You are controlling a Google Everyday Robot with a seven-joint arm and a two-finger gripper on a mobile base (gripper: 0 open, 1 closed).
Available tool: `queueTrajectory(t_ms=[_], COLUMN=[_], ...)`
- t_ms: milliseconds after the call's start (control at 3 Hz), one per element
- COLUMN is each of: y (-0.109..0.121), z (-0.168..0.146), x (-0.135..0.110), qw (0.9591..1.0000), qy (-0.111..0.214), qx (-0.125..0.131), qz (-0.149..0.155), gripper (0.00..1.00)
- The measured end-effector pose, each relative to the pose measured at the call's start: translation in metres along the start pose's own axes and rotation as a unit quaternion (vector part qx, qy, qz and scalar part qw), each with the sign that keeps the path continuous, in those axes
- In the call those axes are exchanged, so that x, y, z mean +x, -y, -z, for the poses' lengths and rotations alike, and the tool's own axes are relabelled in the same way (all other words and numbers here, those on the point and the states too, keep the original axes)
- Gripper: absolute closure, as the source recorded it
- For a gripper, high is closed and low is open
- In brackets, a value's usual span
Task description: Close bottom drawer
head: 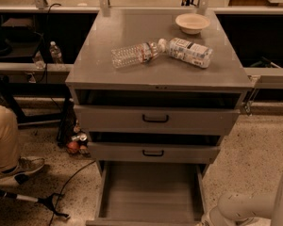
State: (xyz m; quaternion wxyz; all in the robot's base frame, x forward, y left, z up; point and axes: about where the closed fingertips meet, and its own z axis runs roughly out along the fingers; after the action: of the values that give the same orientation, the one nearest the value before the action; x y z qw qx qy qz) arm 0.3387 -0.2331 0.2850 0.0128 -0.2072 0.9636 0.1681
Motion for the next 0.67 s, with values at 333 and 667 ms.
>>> queueTrajectory(t_ms=[333,667], y=[0.011,0.025], z=[-0.022,-0.065], x=[0.007,0.019], qw=[0.9998,0.9979], qy=[-0.013,-0.048], qx=[-0.010,-0.043], qz=[-0.010,-0.007], gripper=[1.00,1.00])
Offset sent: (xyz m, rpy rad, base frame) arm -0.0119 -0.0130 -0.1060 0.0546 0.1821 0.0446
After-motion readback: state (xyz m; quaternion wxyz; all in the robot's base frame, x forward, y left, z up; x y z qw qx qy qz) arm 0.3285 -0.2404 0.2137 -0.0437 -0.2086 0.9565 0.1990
